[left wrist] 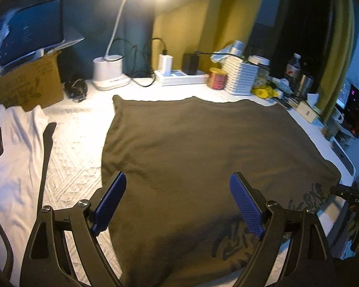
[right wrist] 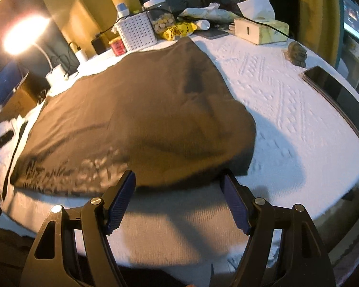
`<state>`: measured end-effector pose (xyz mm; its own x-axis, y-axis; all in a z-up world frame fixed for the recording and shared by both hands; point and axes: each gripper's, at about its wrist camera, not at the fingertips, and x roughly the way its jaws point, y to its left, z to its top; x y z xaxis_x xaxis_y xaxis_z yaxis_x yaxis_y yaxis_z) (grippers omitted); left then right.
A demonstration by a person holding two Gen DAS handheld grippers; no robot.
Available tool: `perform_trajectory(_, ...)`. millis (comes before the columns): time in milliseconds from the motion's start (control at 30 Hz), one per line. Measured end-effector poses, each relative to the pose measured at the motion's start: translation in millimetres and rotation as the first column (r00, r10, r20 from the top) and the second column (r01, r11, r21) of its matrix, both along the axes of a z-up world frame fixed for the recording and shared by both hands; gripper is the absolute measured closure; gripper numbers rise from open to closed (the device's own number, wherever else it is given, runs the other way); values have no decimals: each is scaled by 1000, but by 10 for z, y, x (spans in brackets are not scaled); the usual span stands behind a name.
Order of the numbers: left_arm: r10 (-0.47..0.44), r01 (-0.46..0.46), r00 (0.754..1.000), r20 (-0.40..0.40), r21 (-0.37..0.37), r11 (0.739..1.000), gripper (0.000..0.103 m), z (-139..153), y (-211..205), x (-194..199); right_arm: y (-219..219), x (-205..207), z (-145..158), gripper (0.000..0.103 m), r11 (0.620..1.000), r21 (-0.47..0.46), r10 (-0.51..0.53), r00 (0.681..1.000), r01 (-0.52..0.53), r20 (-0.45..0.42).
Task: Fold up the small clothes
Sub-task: 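Grasp the corner of the folded shirt with the right tool and lift it, then fold the held corner over onto the shirt with the right tool and release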
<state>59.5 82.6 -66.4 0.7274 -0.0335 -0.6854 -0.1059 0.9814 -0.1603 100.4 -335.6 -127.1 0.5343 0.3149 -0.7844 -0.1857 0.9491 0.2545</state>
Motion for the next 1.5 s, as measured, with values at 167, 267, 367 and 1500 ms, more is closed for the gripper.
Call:
perform_trajectory(167, 21, -22, 1000, -19, -10, 1000, 15, -33, 81, 69, 59, 197, -18, 27, 1000, 22, -21, 1000, 20, 15)
perform_trajectory(267, 30, -30, 999, -26, -14, 999, 15, -46, 108, 129, 99, 333, -28, 27, 998, 37, -42, 999, 41, 24)
perform_trajectory(367, 37, -38, 998, -41, -11, 999, 15, -62, 130, 202, 151, 452, -42, 27, 996, 57, -65, 997, 63, 32)
perform_trajectory(1500, 94, -95, 993, -78, -18, 995, 15, -258, 564, 726, 722, 1479, -70, 88, 997, -32, 66, 996, -65, 59)
